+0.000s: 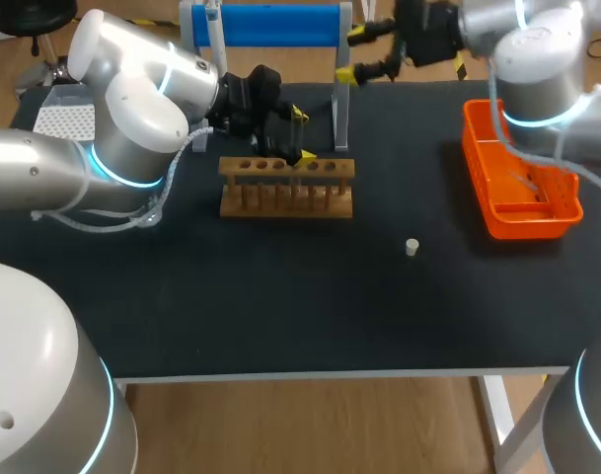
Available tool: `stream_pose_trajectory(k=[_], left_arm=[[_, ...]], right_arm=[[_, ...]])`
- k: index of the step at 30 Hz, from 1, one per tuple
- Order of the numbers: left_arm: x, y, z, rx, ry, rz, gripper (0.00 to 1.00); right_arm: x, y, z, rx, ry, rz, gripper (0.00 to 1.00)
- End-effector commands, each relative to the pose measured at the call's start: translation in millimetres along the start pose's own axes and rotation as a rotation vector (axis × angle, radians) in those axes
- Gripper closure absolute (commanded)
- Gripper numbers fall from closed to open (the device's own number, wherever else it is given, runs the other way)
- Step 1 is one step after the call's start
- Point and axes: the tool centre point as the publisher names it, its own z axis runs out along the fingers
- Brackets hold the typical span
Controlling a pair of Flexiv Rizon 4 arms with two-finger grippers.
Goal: Invert the test tube, pick up the pipette, mount the tip to pipette, aspirate from beaker and dispense into the tube, eject the tip, return the pipette, and cap with the stopper.
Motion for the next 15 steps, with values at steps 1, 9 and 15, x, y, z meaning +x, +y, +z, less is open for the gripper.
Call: stream_pose_trajectory(k=[1, 9, 15], left_arm=[[-0.1, -0.3, -0.2, -0.002, 0.001, -0.001, 0.0], [-0.1, -0.3, -0.2, -0.002, 0.001, -0.001, 0.0], [-0.1, -0.3, -0.2, -0.002, 0.001, -0.001, 0.0]], right_arm=[[56.7, -24.5, -81.1, -0.017, -0.029, 0.014, 0.0], [112.4, -66.9, -135.6, -0.014, -0.056, 0.05, 0.0], [146.0, -89.3, -153.9, -0.014, -0.066, 0.06, 0.0]])
